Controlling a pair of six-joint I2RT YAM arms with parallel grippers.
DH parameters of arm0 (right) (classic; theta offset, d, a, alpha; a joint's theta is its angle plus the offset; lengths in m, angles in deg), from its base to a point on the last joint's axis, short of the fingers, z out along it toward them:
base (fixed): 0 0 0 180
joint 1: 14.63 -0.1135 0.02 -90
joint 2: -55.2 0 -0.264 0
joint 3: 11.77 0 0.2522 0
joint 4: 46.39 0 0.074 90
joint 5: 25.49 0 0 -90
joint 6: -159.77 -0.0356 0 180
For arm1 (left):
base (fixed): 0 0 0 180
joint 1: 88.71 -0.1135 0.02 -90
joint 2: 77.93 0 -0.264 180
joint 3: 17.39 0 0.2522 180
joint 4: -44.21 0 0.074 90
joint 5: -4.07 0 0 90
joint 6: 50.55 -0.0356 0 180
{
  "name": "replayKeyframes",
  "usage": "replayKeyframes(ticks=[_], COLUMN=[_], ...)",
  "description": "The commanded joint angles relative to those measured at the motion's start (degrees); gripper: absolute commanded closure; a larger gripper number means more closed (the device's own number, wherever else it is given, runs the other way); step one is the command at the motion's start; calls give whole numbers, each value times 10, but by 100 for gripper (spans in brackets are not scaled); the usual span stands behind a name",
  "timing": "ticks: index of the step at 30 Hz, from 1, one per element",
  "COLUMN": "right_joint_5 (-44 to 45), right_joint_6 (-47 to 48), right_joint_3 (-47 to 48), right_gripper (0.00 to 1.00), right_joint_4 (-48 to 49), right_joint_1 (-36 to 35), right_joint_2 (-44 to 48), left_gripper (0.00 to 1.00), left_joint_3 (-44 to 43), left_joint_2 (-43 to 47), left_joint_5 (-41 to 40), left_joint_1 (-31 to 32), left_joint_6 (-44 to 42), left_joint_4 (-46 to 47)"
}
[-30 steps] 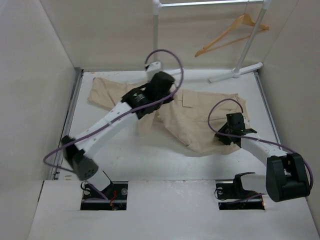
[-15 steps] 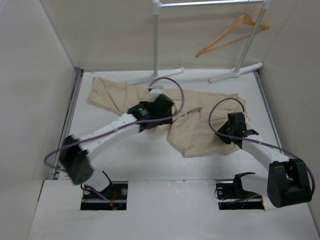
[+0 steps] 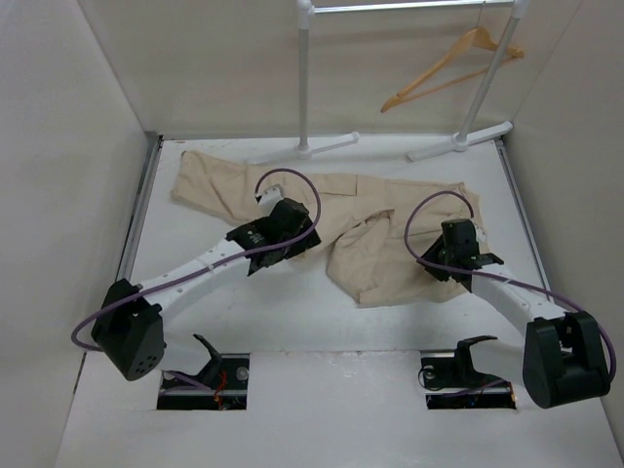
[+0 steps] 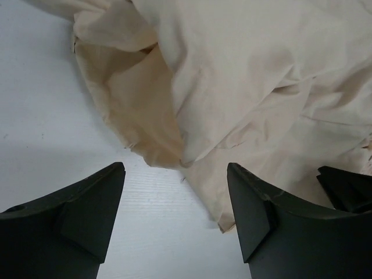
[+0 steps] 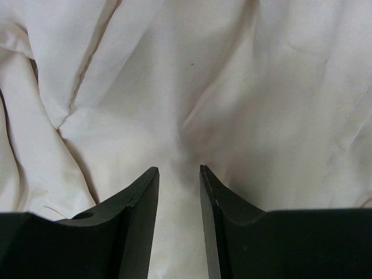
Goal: Place the trousers on the hanger
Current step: Flatten out the trousers at the center of the board.
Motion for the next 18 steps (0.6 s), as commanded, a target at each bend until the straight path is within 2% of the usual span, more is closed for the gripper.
replayKeyframes(ticks=[1,2,4,7,8,9,11,14,16,18], right_joint_5=[0,0,2,9,12,12,12,6,0,0], right_joint_6=[5,4,2,-2,-4,-4,-1,-4,-10,-20], right_joint_3=[-1,-2,-7,-14,-16,-16,-16,-24,-27,-28], right_gripper=[60,60,59,55,54,54,53,53,53,53], right_joint_4=[3,5,7,10,12,13,10,7,-3,-18], right_joint_1=[-14,-15,-15,-15,-15,-10,9,34,36,34], right_joint_2=[12,11,8,2,1,-2,0,25,52,78], left_gripper=[30,31,43,81,90,95,98,99,97,96], left_joint_3=[-1,0,0,-8,-13,-14,-13,-9,-32,-64], left_joint_2=[-12,-22,-33,-28,-19,1,70,198,274,303], left_joint_5=[11,14,11,10,9,12,0,-41,-57,-53], left_joint_1=[-8,-16,-26,-38,-43,-54,-75,-126,-199,-286], left_joint_6=[15,15,14,12,9,6,-3,-29,-65,-116], left_joint_4=[41,53,79,92,85,68,8,-108,-202,-258])
